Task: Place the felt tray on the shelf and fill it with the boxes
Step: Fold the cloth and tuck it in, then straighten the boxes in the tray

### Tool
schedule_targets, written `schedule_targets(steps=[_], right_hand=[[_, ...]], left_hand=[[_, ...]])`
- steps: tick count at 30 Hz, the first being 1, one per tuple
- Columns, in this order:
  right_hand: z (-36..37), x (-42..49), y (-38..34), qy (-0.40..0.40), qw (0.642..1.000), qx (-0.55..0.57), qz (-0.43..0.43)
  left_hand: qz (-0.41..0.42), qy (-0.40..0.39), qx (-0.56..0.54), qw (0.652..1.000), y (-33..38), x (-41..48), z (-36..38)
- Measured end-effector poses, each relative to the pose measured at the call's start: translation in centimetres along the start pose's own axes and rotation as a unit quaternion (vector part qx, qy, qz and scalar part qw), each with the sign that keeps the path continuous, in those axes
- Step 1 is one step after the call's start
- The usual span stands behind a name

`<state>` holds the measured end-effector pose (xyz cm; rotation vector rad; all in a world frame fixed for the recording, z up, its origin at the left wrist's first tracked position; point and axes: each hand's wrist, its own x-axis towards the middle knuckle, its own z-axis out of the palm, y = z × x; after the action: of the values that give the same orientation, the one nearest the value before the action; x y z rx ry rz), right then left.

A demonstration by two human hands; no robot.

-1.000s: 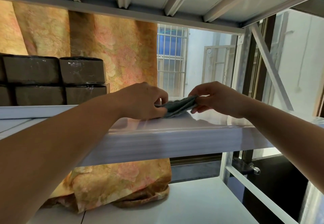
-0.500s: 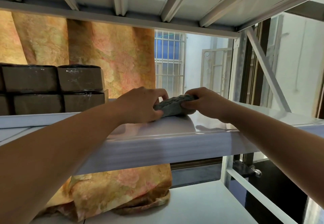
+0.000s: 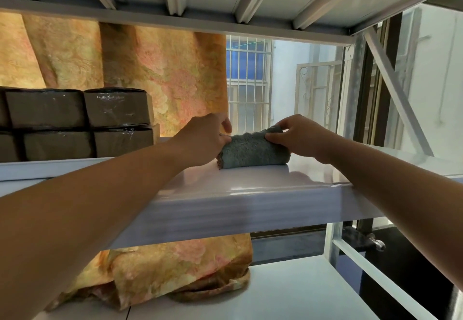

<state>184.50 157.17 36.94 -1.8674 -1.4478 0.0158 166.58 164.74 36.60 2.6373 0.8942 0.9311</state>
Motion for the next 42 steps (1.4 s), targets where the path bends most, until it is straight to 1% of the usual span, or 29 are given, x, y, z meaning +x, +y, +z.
schedule_targets(steps=[3,6,8,11,15,18,21,26,31,34,37,38,40,41,42], right_hand=[[0.9,0.9,-0.3,0.026,0.995,-0.101,0.001],[1.4,1.3,-0.4,0.028,0.989,-0.144,0.014],[1.4,1.3,-0.3,0.015,0.989,-0.143,0.017],[1.3,1.0,-0.2,-0.017,0.993,-0.119,0.009],[0.9,0.6,0.0,-0.053,0.997,-0.057,0.009],[0.7,0.7,0.2,-0.038,0.998,-0.047,0.006],[0.7,0.9,0.4,-0.015,0.998,-0.059,0.027],[0.8,1.1,0.7,-0.058,0.988,-0.139,0.045],[0.9,1.1,0.5,-0.064,0.982,-0.175,0.007],[0.8,0.7,0.2,-0.077,0.979,-0.186,-0.019],[0.7,0.4,-0.1,-0.086,0.975,-0.203,-0.036],[0.8,0.4,-0.1,-0.086,0.974,-0.205,-0.036],[0.9,0.3,0.0,-0.077,0.975,-0.204,-0.035],[1.0,0.3,0.2,-0.068,0.977,-0.201,-0.036],[1.0,0.2,0.4,-0.059,0.978,-0.199,-0.036]], left_hand=[[-0.002,0.008,0.017,1.000,-0.1,0.3,0.2],[-0.006,-0.008,0.043,0.999,-0.4,0.7,0.4],[-0.004,-0.037,0.070,0.997,-0.5,1.0,0.6],[0.011,-0.059,0.098,0.993,-0.6,1.4,0.4],[0.022,-0.085,0.125,0.988,-0.7,2.0,0.0],[0.023,-0.093,0.122,0.988,-1.0,2.4,-0.1],[0.013,-0.098,0.097,0.990,-1.3,2.5,-0.1],[0.003,-0.081,0.095,0.992,-1.5,2.4,0.3],[0.018,-0.021,0.131,0.991,-1.0,1.8,0.5],[0.021,-0.025,0.141,0.989,-0.9,1.5,0.4],[-0.005,-0.036,0.125,0.991,-1.0,1.4,0.2],[-0.013,-0.018,0.127,0.992,-1.0,1.5,0.2],[-0.002,0.054,0.139,0.989,-0.8,1.4,0.2],[0.021,0.083,0.127,0.988,-0.5,1.3,0.2],[0.049,0.089,0.105,0.989,-0.1,1.1,0.1]])
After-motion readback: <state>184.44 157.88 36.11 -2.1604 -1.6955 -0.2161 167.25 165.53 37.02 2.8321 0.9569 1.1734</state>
